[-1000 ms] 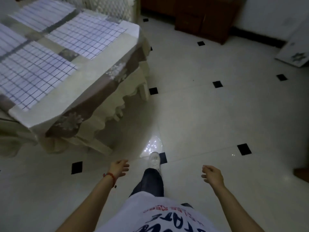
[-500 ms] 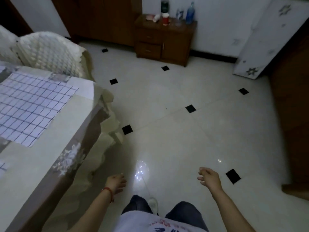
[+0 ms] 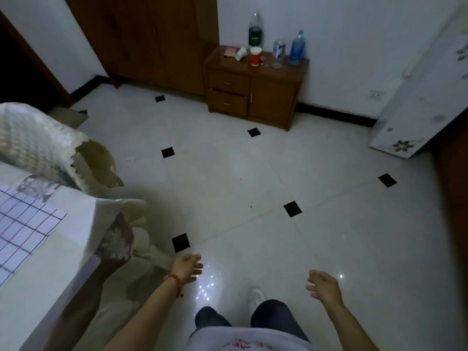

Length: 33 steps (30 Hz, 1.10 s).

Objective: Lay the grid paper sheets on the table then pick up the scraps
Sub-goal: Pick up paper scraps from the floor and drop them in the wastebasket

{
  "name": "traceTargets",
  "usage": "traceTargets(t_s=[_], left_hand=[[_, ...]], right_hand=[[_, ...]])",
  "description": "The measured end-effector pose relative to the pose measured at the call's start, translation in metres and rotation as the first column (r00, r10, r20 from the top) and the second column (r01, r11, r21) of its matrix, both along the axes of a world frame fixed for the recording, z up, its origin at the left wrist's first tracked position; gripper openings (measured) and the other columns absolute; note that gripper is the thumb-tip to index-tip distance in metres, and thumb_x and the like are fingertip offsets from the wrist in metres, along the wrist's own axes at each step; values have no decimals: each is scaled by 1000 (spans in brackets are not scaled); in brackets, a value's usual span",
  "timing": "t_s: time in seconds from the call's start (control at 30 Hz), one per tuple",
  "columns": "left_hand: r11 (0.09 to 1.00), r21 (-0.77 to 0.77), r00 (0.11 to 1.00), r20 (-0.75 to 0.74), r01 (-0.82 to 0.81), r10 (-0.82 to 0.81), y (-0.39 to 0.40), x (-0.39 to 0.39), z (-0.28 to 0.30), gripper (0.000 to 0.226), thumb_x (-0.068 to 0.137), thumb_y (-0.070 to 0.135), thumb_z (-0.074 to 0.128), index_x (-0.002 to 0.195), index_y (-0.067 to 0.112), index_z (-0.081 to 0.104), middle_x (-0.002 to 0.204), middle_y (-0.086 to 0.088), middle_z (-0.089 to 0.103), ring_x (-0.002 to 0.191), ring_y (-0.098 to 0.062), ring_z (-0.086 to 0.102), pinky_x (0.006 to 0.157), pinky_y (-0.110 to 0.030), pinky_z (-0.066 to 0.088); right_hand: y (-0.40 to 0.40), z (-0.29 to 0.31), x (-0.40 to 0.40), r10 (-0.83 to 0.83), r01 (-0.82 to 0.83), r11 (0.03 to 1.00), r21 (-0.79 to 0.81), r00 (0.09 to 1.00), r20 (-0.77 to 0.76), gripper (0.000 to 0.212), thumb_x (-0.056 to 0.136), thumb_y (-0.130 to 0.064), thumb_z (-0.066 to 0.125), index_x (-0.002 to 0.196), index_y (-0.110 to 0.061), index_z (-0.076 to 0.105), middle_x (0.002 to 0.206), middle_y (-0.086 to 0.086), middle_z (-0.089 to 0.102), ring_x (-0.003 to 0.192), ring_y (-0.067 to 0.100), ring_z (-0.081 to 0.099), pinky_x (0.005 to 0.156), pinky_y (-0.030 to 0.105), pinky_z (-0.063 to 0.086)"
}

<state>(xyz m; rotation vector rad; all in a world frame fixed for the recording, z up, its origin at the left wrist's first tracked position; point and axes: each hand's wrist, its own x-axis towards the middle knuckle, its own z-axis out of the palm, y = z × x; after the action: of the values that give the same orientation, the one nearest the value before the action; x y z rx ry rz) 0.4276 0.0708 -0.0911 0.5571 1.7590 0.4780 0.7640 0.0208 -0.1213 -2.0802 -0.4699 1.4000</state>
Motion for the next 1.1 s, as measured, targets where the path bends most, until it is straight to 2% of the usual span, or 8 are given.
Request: traceTargets(t_s=[0.17,0.37,0.47,0.6,0.77,0.9,0.97,1.1], left_hand=[[988,-43,989,-21,-150,149,48,-8,-2,20,93,18,47,104,4,56,86,-11,60,77,-24,55,62,-26,43],[944,-111,951,-38,-310,307,105,-34,-21,27,95,16,43,112,0,56,90,-11,60,79,-25,55,68,-31,42],[915,-141,925,-38,-378,377,147,-52,-37,29,95,15,42,115,-1,55,83,-9,60,72,-21,55,61,-26,41],[865,-186,881,-13,-466,472,220,-76,-41,31,95,17,42,115,-4,54,88,-13,60,70,-21,53,63,-27,40],[868,-110,872,25,-484,490,342,-106,-15,19,95,8,40,83,6,54,68,-8,53,58,-18,47,46,-21,43],[884,-22,883,47,-467,467,436,-133,2,15,94,11,42,84,11,53,71,-5,55,62,-16,50,58,-24,38],[878,3,877,57,-478,477,479,-151,5,17,94,13,42,81,13,53,71,-4,54,61,-15,49,58,-23,36],[849,48,850,43,-527,525,550,-192,-2,13,94,15,42,93,10,54,72,-4,56,62,-15,51,58,-22,37]], right_hand=[[119,15,10,151,-150,988,-20,988,32,20,92,-8,50,107,1,59,93,13,57,82,28,55,57,26,41],[262,7,-24,330,-331,944,-4,942,54,11,91,-10,52,96,-6,60,95,15,58,67,22,56,57,27,41],[334,-2,-50,398,-397,918,-19,916,54,14,90,-12,53,99,-3,60,90,14,58,63,19,55,55,27,41],[423,-1,-81,472,-470,881,-57,881,29,11,91,-11,53,99,-4,57,78,9,57,63,21,54,55,28,40],[532,16,-118,533,-533,846,-18,845,35,8,92,-12,52,95,-8,58,79,5,57,67,20,55,59,28,42],[599,18,-145,561,-560,828,-23,827,43,9,92,-10,50,95,-6,57,76,6,56,64,21,53,57,28,40],[635,16,-163,573,-572,820,-29,819,47,8,92,-7,50,95,-5,57,75,7,55,62,22,52,56,28,39],[718,3,-210,630,-629,776,-37,775,35,8,92,-6,50,97,-4,56,77,7,54,61,22,51,55,28,39]])
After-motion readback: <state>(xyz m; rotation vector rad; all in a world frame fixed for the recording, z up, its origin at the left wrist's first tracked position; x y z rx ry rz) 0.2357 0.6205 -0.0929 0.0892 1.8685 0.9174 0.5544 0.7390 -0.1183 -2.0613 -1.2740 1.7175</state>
